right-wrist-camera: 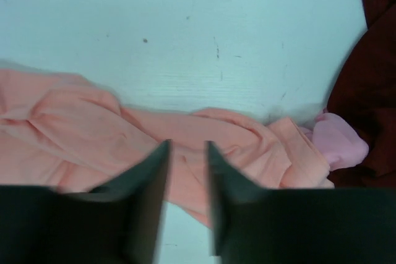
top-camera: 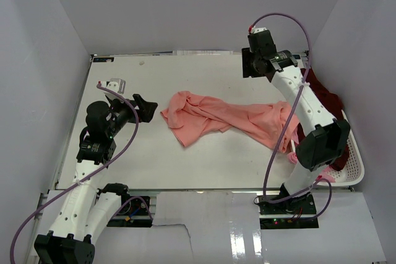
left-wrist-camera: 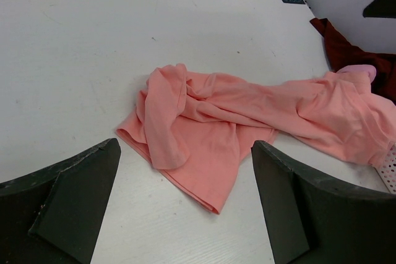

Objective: Fold and stack the t-shirts
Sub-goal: Move the tshirt to the center of the board

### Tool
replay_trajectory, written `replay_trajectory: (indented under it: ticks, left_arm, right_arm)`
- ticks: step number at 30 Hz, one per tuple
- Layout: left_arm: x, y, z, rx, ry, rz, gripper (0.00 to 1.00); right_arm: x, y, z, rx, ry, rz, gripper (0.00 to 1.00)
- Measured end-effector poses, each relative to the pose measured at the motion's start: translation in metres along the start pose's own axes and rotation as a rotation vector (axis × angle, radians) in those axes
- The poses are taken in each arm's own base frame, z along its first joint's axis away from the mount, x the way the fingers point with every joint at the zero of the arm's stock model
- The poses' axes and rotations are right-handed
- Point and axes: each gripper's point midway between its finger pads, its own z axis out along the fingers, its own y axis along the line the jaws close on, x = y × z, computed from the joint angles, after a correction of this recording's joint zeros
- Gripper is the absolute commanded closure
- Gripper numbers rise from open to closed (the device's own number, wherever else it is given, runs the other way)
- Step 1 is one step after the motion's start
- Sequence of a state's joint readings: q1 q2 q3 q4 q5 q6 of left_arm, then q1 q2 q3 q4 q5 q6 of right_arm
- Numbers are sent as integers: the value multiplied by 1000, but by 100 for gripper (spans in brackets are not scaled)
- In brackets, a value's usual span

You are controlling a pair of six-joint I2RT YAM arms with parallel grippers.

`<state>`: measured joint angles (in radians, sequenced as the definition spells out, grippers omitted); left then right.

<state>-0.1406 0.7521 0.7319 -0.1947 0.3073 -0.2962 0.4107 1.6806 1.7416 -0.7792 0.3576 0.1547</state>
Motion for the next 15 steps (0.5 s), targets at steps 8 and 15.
replay_trajectory:
  ticks: [8, 15]
  left_arm:
    - [0, 0, 0, 1, -1, 0, 2]
    - [0, 0, 0, 1, -1, 0, 2]
  right_arm:
    - [84, 15, 50, -26, 268, -75, 2]
    - [125, 26, 63, -81, 366, -90, 5]
